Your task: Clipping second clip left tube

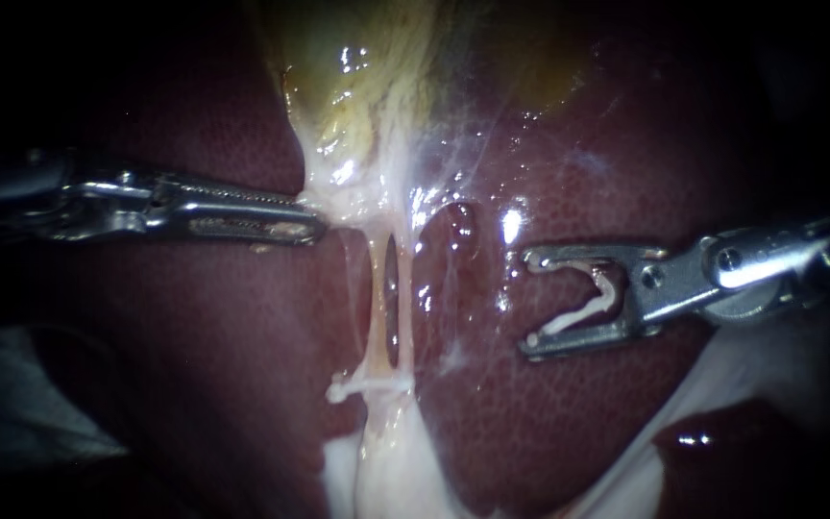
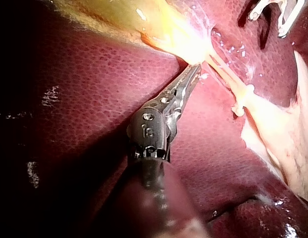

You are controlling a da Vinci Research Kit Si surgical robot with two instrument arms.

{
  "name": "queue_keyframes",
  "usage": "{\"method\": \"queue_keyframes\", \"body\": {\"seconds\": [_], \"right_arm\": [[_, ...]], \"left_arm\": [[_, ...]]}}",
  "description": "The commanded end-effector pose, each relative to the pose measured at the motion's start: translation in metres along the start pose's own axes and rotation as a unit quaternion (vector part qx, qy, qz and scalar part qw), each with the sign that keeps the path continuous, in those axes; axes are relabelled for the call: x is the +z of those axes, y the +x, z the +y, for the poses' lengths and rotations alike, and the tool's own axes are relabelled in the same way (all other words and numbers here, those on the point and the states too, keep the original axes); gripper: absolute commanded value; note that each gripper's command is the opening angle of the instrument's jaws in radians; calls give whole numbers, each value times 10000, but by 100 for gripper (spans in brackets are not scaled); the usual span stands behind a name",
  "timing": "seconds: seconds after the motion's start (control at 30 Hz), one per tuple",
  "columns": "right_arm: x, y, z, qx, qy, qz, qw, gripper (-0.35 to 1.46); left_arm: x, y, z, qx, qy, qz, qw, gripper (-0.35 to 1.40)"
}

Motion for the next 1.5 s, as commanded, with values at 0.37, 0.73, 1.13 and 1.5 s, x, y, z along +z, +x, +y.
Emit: {"method": "queue_keyframes", "body": {"seconds": [0.37, 0.73, 1.13, 1.5], "right_arm": [[1, 0, 0, 0, 31, 11, 10000, 50], [45, 26, -19, 130, 465, 240, 9985, 50], [115, 36, -21, 585, 701, 353, 9952, 50], [156, 14, -13, 793, 912, 407, 9918, 50]], "left_arm": [[-65, 38, 21, -36, 57, 79, 9999, -35], [-69, 43, 28, 4, 70, 111, 9999, -35], [-67, 44, 30, 0, 82, 114, 9999, -35], [-66, 44, 30, 0, 86, 115, 9999, -35]]}}
